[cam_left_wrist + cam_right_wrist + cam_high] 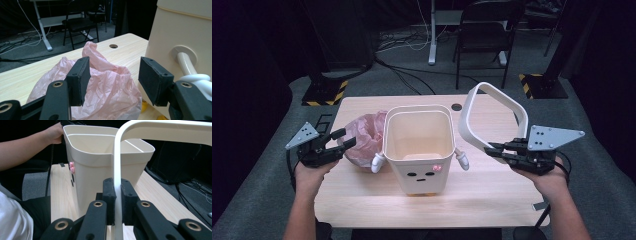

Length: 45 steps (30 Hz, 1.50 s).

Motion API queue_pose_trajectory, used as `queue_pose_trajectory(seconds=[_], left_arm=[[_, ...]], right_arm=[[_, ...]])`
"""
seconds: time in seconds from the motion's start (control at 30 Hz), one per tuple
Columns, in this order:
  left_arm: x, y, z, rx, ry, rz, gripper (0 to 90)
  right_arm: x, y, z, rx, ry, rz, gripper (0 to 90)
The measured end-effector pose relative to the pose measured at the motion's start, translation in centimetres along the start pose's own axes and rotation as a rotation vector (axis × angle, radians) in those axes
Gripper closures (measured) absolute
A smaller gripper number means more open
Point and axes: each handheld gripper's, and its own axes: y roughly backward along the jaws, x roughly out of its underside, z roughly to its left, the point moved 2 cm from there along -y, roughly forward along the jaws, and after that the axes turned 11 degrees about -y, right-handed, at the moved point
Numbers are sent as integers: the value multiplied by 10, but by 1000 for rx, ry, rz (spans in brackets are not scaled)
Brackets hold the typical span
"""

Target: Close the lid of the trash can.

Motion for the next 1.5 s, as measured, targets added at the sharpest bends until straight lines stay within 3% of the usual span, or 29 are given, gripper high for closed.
queue_pose_trajectory(seconds=[0.5, 0.77, 1.5], left_arm=[[-8, 3, -10, 21, -36, -1, 421], [-9, 3, -15, 31, -48, 0, 421], [-5, 11, -13, 6, -40, 12, 420]], right_arm=[[-19, -8, 15, -62, 32, -19, 838], [-29, -20, 24, -111, 63, -14, 838], [-49, -63, 40, -229, 126, -3, 837]])
